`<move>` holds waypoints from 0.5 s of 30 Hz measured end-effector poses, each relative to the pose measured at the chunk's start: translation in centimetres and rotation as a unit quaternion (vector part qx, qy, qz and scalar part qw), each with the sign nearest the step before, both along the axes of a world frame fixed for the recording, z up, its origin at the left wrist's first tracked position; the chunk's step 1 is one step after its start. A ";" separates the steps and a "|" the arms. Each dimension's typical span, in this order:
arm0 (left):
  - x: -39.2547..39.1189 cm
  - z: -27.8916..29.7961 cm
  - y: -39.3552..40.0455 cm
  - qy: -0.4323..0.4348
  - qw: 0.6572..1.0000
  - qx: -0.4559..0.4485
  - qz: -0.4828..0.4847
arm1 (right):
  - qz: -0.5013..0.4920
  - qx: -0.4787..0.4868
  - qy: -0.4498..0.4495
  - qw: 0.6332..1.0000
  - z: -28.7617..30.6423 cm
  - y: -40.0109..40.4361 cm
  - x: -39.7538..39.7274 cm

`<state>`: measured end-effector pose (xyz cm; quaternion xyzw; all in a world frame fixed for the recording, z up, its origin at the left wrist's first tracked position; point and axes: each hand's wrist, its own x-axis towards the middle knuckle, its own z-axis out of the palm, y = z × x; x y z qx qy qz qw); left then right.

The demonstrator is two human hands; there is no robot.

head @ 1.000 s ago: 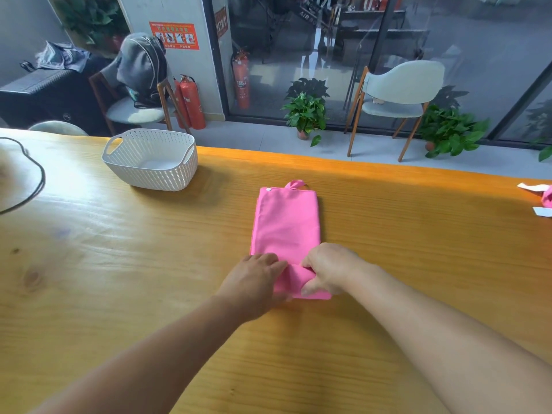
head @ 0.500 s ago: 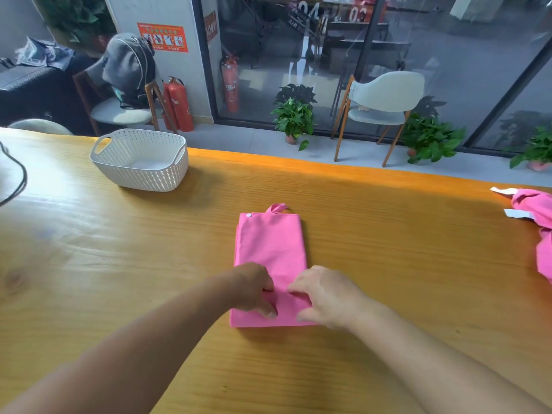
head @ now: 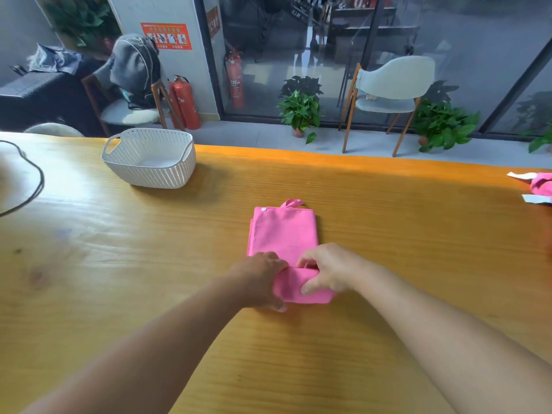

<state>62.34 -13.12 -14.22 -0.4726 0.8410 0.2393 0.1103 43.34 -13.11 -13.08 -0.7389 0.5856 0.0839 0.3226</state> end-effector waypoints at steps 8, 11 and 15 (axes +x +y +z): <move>-0.2 0.4 -2.5 0.000 1.000 0.009 0.015 | 0.065 -0.171 0.021 0.983 -0.6 1.9 -0.4; 0.1 0.8 -3.5 0.036 0.996 0.043 0.064 | 0.092 -0.196 0.066 0.974 -1.7 3.1 -0.3; 0.4 0.8 -3.3 0.035 0.992 0.079 0.095 | 0.093 -0.234 0.081 0.964 -1.5 2.4 0.4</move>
